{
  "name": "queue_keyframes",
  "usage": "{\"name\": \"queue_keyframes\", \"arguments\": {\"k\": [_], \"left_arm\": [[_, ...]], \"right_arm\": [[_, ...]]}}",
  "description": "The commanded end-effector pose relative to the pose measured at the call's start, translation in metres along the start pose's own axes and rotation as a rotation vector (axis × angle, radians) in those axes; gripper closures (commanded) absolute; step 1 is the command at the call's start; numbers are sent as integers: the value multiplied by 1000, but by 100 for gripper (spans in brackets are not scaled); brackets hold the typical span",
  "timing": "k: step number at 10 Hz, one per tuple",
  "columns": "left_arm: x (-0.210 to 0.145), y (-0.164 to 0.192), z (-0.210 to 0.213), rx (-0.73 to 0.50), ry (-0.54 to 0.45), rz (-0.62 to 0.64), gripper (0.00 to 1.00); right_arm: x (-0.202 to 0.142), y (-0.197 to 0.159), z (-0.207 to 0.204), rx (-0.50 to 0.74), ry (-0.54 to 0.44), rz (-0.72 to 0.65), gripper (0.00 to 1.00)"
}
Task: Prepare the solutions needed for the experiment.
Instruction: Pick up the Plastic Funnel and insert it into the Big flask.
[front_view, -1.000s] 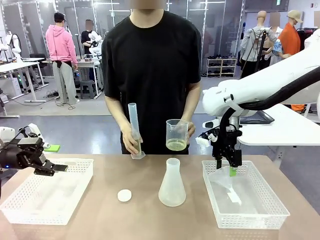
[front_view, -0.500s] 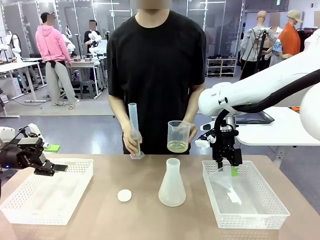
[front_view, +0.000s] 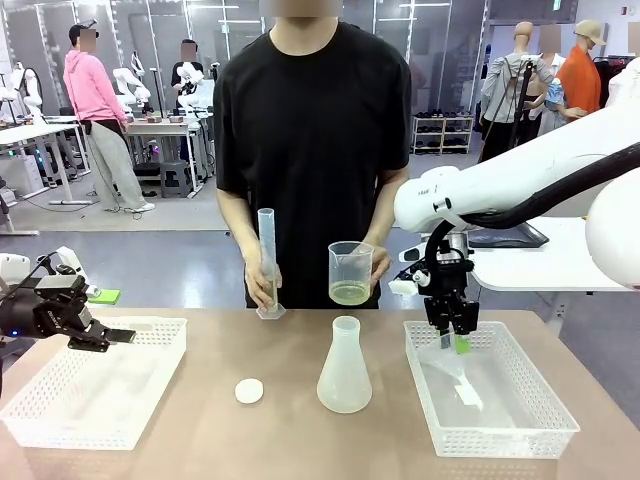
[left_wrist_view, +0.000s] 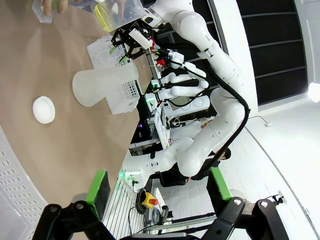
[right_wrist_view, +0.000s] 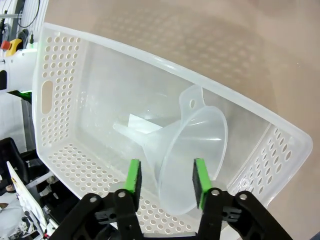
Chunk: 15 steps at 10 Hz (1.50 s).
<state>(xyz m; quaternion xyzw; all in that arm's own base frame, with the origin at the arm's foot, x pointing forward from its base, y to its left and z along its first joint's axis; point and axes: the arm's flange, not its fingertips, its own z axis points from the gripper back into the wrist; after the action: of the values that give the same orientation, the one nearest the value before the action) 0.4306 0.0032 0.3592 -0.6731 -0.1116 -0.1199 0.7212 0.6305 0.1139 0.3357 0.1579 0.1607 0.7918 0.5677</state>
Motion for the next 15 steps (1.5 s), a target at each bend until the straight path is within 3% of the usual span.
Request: {"name": "queue_keyframes", "arguments": {"k": [1, 5, 7, 10, 15], "left_arm": [[-1, -3, -1, -1, 0, -5, 0], [-1, -3, -1, -1, 0, -5, 0], [-1, -3, -1, -1, 0, -5, 0], [-1, -3, -1, -1, 0, -5, 0], [-1, -3, -1, -1, 0, -5, 0]], "right_arm": [[-3, -5, 4, 20, 13, 31, 64], [-4, -5, 0, 26, 10, 37, 100], [-2, -1, -1, 41, 11, 28, 100], [10, 50, 10, -40, 12, -57, 100], [41, 149, 59, -454, 83, -204, 100]]}}
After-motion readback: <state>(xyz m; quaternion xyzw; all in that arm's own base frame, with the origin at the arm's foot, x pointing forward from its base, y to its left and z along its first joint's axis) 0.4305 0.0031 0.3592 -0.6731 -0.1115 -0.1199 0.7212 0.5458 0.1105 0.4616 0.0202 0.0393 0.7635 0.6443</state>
